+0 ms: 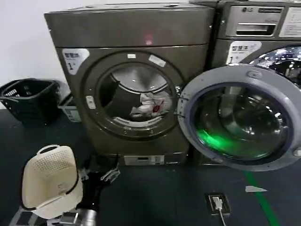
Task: Grasp the clothes from the dryer.
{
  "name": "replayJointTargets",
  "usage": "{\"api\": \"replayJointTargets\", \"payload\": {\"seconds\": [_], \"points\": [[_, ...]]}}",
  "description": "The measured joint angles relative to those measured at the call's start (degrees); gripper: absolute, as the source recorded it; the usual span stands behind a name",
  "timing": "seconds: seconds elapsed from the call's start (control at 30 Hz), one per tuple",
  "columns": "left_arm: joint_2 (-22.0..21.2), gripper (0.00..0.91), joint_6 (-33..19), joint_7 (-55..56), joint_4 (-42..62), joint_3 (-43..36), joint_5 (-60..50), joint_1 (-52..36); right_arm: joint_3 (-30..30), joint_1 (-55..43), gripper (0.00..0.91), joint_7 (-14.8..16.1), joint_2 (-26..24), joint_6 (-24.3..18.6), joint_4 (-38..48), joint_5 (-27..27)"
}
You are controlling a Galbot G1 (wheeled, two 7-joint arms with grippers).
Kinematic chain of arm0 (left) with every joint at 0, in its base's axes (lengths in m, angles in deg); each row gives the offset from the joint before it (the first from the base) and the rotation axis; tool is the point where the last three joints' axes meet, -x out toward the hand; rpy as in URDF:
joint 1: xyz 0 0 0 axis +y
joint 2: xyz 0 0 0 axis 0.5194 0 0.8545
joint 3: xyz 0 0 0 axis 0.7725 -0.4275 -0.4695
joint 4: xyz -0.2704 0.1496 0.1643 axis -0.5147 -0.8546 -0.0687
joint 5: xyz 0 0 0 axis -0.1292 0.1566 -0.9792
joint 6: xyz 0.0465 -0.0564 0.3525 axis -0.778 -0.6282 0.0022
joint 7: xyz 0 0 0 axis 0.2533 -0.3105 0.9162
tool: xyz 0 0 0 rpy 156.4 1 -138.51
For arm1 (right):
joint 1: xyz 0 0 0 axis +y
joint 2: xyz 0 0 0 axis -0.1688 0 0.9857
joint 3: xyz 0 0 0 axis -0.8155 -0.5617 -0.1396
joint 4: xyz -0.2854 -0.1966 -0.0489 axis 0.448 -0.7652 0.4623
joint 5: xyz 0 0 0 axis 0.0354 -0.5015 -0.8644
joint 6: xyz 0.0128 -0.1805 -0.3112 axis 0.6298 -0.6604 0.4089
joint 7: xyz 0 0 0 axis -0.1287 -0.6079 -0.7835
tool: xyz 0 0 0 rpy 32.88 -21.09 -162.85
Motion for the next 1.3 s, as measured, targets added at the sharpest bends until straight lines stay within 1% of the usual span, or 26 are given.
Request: {"api": "replayJointTargets", "payload": {"seconds": [0.27, 0.87, 1.3], "points": [[-0.1, 0.907, -0.1, 0.0, -0.1, 0.0, -0.1, -0.1, -0.1, 0.0, 0.907, 0.1, 0.0, -1.0, 0.0, 0.4], [-0.2, 0.907, -0.2, -0.1, 0.4, -0.2, -0.1, -1.3, -0.1, 0.0, 0.907, 1.5, 0.4, -4.3, 0.3, 0.5], [-0.2, 0.907, -0.1, -0.1, 0.6, -0.2, 0.0, -1.6, 0.3, 0.6, 0.907, 2.1, 0.5, -5.6, 0.0, 1.1]]}}
